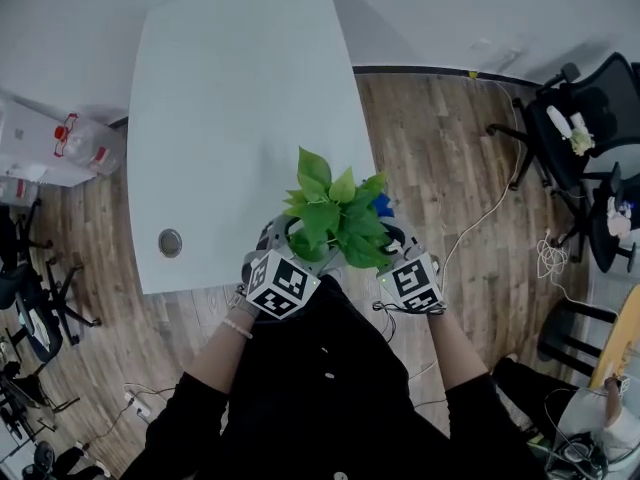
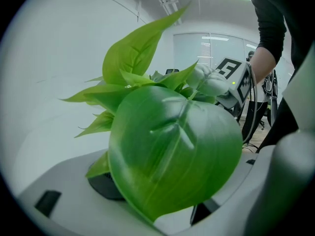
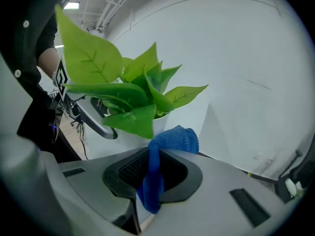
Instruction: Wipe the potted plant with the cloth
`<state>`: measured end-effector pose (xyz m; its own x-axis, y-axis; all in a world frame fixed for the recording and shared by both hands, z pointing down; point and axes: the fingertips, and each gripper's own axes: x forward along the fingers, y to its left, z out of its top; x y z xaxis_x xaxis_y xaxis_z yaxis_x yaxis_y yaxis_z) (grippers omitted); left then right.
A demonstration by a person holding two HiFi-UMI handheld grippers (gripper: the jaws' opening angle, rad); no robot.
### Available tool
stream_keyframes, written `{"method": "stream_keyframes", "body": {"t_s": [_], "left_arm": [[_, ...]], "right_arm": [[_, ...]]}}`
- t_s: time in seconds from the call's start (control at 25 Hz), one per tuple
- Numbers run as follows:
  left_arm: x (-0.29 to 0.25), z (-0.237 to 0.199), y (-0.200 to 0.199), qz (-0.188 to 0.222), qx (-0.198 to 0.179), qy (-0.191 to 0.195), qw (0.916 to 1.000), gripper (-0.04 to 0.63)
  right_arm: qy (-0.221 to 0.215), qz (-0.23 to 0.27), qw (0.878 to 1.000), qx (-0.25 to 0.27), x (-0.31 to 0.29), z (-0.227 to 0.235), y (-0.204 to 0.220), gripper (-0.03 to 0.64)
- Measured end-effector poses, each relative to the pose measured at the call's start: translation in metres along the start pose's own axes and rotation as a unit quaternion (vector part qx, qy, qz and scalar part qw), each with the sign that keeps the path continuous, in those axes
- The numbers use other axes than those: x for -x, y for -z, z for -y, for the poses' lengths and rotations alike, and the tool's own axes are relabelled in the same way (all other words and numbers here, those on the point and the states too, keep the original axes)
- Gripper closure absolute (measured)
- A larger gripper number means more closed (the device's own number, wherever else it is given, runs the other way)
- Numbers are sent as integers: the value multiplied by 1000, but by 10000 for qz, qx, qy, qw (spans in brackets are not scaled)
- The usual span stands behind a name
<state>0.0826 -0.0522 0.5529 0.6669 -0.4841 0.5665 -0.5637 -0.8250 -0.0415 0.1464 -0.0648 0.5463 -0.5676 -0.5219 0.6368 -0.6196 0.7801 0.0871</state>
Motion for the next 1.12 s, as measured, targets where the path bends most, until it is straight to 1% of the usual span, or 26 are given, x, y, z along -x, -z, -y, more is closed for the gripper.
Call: {"method": "stream_keyframes", "body": {"t_s": [0.16,0.28,0.4,0.52,0.64,0.8,0.88,1.0,1.12], "left_arm": [[0,-1,2,20,-40,91,9999,232],[0,-2,2,44,-80,168,9998,232],[-3,-2,0,74,-121,247,9996,232],[-7,-1,-4,88,-149,299,9994,233],[-6,-1,-5,116,-173,338,9992,235],[-7,0,-6,94,-206,446,9987,233],[-9,2,-7,33,-274,537,9982,233],[-3,5,-7,68,-360,757,9965,233],[8,6,-1,40,-481,982,9940,232]], "right_arm": [[389,-163,9988,-253,7,-20,6,529],[620,-318,9970,-343,11,-36,6,529],[838,-360,9948,-455,9,-49,10,529],[964,-386,9934,-477,6,-60,13,529],[1031,-343,9917,-683,3,-73,5,529],[1276,-310,9835,-1242,7,-75,0,529],[1431,-255,9765,-1589,10,-70,1,529],[1603,-148,9652,-2063,12,-63,1,529],[1710,-108,9597,-2226,14,-55,3,529]]}}
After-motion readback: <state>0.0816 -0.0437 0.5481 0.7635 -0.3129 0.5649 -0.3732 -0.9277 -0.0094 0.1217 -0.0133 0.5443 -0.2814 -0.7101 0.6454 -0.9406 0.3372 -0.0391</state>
